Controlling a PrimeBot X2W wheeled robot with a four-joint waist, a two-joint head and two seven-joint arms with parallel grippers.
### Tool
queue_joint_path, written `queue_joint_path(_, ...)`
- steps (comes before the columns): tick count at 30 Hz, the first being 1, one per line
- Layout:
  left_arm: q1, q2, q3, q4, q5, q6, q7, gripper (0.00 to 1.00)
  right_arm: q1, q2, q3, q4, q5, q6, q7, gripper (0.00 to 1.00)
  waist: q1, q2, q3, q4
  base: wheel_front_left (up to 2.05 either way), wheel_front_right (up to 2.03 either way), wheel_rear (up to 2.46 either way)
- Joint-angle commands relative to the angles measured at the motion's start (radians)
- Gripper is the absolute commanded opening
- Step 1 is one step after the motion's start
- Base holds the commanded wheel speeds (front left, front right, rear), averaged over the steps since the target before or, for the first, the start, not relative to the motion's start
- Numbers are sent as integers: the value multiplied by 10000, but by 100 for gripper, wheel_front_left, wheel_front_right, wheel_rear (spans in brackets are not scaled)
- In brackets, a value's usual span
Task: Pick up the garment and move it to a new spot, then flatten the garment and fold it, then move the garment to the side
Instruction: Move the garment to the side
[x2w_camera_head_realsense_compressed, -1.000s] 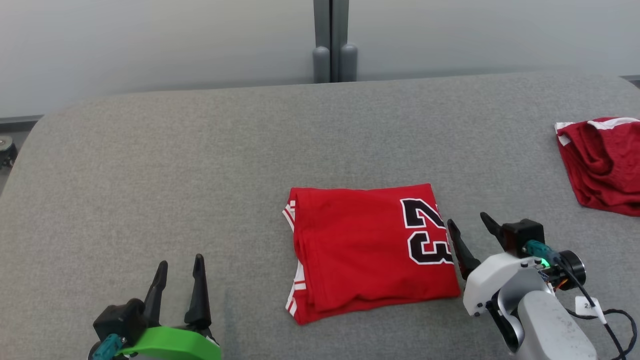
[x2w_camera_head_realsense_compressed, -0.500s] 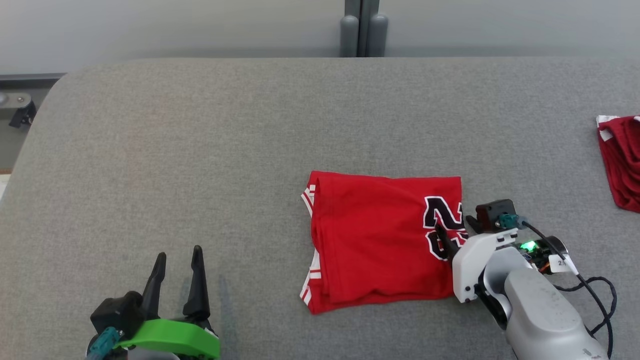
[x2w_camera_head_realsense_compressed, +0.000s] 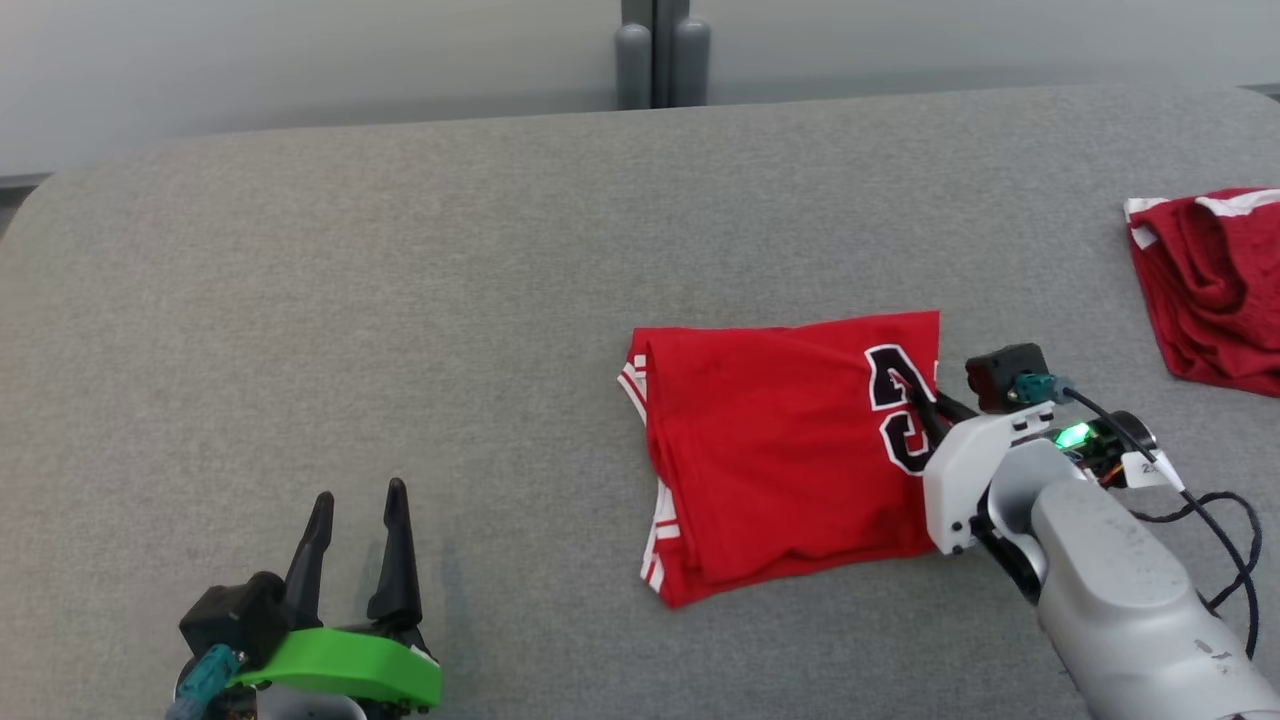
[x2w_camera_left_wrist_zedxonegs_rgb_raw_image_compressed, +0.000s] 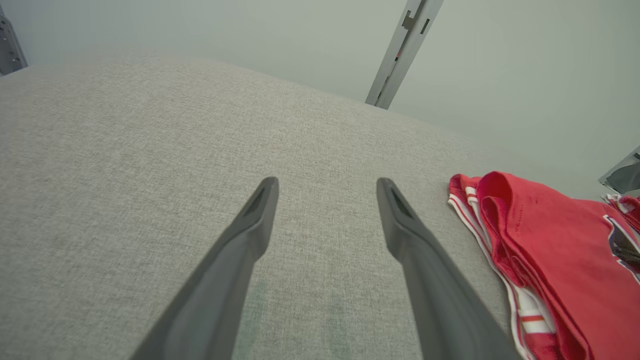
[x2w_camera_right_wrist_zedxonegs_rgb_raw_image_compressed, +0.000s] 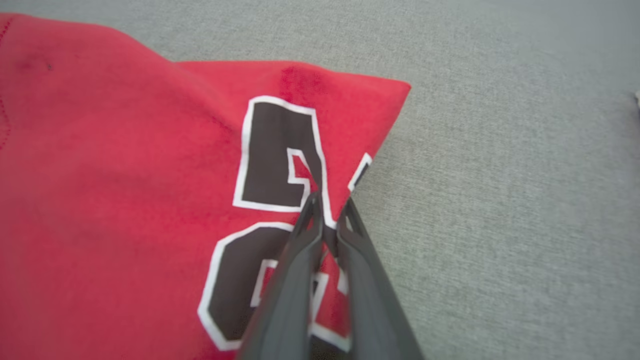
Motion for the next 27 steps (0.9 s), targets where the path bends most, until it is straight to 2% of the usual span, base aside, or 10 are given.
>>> queue_joint_path(1,-122,12,-44,-57,87,-39,-2,100,-155,-229,-71,-31,-85,-24,-101,0,0,-1,7,-627,0,0,0)
queue_joint_path(10,-359,18,-321,-243,290,-36,-2,100,-584,-1179,-739,-601,-375,-24,-114,0,0,-1,334,-2580,0,0,0)
queue_joint_path(16,-671,87,-537,-249,437,-37,-2,100,-572,-1232,-1387,-1184,-446,-22,-71,0,0,-1,785,-3638,0,0,0)
queue_joint_path(22,-958,257,-735,-144,475,-37,-2,100,-418,-1175,-1839,-1629,-584,-22,-9,0,0,-1,1130,-4125,0,0,0)
queue_joint_path(27,-1092,382,-857,-111,466,-37,-2,100,-447,-1082,-2106,-1942,-702,-22,27,0,0,-1,1354,-4142,0,0,0)
